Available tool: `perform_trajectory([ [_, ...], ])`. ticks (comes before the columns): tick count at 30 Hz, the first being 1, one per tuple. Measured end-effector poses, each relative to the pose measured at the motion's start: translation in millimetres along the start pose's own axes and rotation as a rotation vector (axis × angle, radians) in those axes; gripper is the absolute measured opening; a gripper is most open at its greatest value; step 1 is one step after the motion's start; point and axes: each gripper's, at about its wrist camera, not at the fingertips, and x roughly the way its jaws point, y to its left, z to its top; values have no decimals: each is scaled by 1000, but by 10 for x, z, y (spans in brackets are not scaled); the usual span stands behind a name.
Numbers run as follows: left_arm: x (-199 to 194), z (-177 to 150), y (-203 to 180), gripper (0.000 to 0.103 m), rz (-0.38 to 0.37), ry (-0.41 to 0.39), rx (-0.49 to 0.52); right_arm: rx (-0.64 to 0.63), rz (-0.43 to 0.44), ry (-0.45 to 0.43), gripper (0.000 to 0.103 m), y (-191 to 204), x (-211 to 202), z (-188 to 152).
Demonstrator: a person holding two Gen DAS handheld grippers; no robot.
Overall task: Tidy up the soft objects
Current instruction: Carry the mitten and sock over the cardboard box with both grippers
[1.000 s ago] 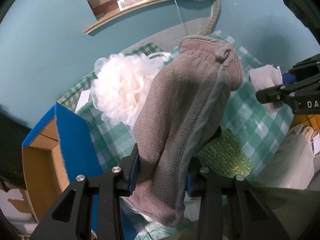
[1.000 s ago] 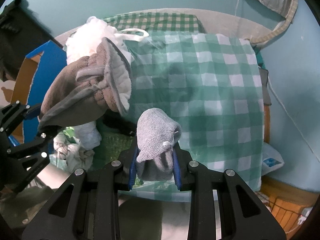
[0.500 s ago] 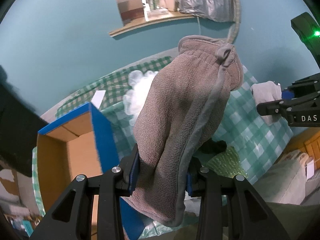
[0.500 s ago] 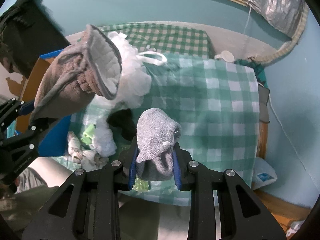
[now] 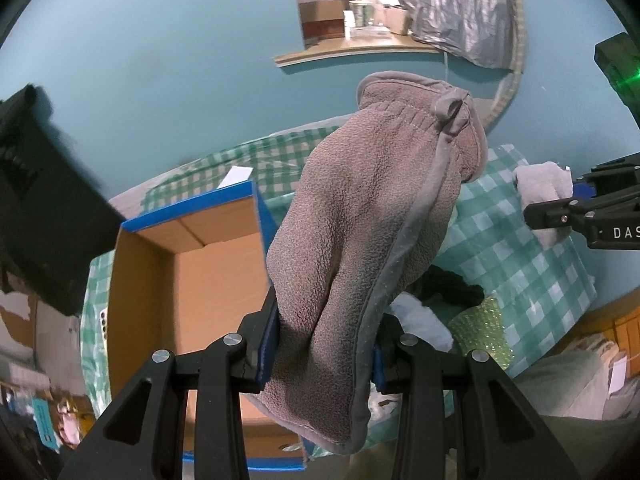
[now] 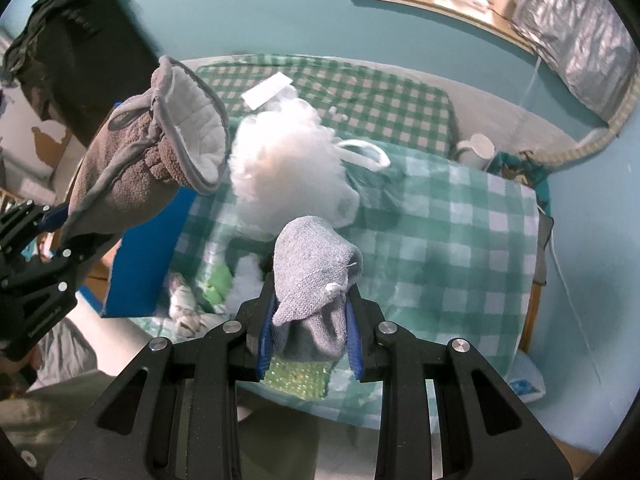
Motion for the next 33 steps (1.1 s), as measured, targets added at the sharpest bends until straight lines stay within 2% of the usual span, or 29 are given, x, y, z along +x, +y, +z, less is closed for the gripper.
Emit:
perform_trajectory([
  [15, -94, -118, 442, 38, 64, 0, -107, -124, 46, -7, 28, 515, 30, 337],
  [33, -45, -347, 984, 38, 140, 29, -252, -293, 109, 22, 28, 1259, 312, 745],
])
